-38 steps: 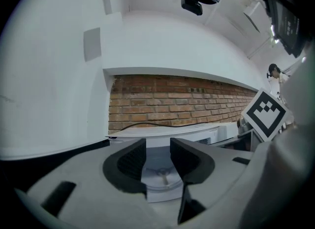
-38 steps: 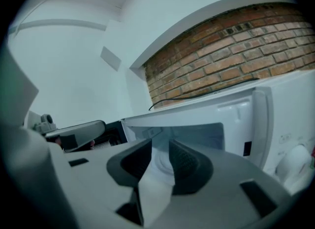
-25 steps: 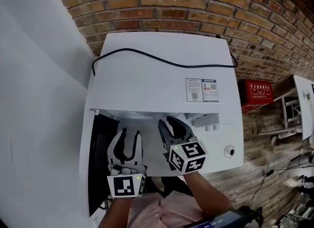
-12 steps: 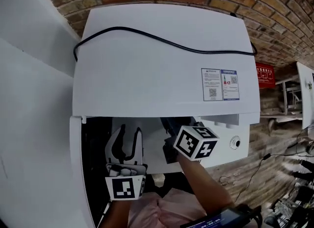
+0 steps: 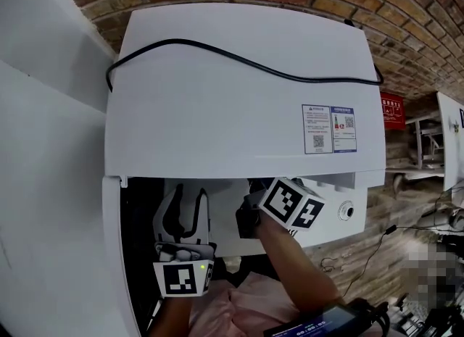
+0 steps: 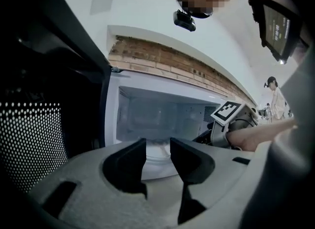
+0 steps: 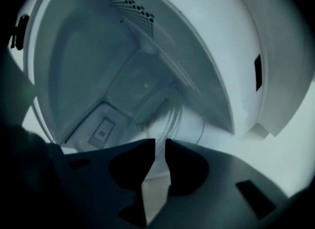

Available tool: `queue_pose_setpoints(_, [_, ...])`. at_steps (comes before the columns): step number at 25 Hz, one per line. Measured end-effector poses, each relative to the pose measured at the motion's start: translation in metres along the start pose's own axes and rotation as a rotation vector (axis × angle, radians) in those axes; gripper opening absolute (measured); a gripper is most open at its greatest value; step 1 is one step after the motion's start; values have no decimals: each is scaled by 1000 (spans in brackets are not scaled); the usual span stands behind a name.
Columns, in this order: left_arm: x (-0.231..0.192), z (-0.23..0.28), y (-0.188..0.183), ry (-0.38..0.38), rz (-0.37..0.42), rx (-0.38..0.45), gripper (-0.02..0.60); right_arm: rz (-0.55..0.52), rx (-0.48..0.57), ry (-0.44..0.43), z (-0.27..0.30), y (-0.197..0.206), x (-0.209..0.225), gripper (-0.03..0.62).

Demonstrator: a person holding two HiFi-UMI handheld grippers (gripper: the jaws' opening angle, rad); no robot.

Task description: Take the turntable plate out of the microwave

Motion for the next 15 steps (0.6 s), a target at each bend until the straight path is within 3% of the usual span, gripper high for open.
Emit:
queue_pose_setpoints(6, [0, -3, -3, -7, 5, 5, 161, 74, 56, -78, -10, 9, 4, 3])
queue_pose_setpoints(9, [0, -5, -4, -10, 6, 10, 161, 96, 43, -104, -13, 19, 4, 3])
queue_pose_setpoints(13, [2, -7, -4, -7, 8, 12, 161, 109, 75, -83, -17, 14, 6, 19])
queue_pose_setpoints(15, [2, -8, -4, -4, 6, 12, 161, 124, 60, -43, -14, 8, 8, 86])
Point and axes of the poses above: the fingertips, and each gripper's own axes: z forward along the fingers, x to its right, y out of its underside, the point moved 9 cm from there along -z, backward along the fingers, and after that the axes turned 14 degrees about -y, right-handed, at the moved point
